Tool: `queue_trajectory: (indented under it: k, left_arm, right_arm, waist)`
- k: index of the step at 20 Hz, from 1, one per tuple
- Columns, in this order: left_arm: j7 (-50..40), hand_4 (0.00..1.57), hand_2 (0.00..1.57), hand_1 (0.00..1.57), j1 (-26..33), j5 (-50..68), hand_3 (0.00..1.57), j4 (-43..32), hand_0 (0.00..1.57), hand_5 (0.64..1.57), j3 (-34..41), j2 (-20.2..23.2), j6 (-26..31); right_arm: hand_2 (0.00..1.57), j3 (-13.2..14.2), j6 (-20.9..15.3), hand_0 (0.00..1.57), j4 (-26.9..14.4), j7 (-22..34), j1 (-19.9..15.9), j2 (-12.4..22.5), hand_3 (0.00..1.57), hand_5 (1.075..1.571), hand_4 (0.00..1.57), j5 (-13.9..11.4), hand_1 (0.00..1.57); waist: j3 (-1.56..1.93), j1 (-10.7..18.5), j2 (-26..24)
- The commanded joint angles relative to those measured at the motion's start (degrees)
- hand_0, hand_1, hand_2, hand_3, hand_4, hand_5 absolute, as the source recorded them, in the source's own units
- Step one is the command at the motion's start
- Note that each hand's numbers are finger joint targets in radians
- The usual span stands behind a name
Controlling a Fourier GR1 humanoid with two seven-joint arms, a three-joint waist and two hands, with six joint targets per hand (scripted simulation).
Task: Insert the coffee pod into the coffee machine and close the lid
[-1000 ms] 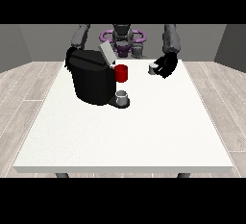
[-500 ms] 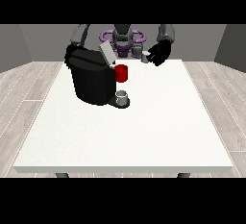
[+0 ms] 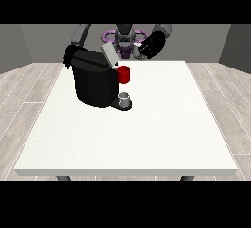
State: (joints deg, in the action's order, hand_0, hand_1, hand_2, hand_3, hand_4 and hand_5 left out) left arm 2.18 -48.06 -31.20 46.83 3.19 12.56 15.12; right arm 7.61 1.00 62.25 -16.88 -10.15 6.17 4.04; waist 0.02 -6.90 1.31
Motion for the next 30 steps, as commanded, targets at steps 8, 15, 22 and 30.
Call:
queue_trajectory:
  k: [8, 15, 22, 30]
  left_arm:
    - [-2.0, 0.61, 1.42, 1.36, -5.4, 0.9, 1.36, -2.5, 1.36, 1.571, 4.4, 2.2, -3.0]
    - [-1.7, 0.61, 1.44, 1.39, -13.0, 2.9, 1.41, -3.7, 1.39, 1.571, 8.5, 7.5, -2.8]
    - [-3.7, 0.60, 1.48, 1.46, -17.3, 5.0, 1.37, -6.6, 1.46, 1.571, 11.0, 9.3, -1.5]
    - [-1.8, 0.68, 1.49, 1.43, -18.6, 2.3, 1.42, -7.6, 1.43, 1.571, 9.5, 12.7, -2.3]
  right_arm:
    - [0.00, -1.9, 3.4, 0.00, 3.9, 1.6, -2.3, 0.3, 0.00, 1.571, 0.02, 1.2, 0.00]
    - [0.00, -2.2, 7.6, 0.00, 1.0, -6.6, -6.1, 1.4, 0.00, 1.571, 0.00, 0.8, 0.00]
    - [0.00, -3.0, 7.2, 0.00, 1.4, -4.2, -8.9, 1.3, 0.00, 1.571, 0.29, 0.1, 0.00]
    - [0.00, -2.3, 7.0, 0.00, -0.9, -6.5, -10.4, 1.4, 0.00, 1.571, 0.26, -0.2, 0.00]
  waist:
    - [-0.03, -5.1, 6.1]
    - [0.00, -5.6, 14.2]
    - [-0.02, -7.8, 15.2]
    - [-0.02, -9.0, 19.2]
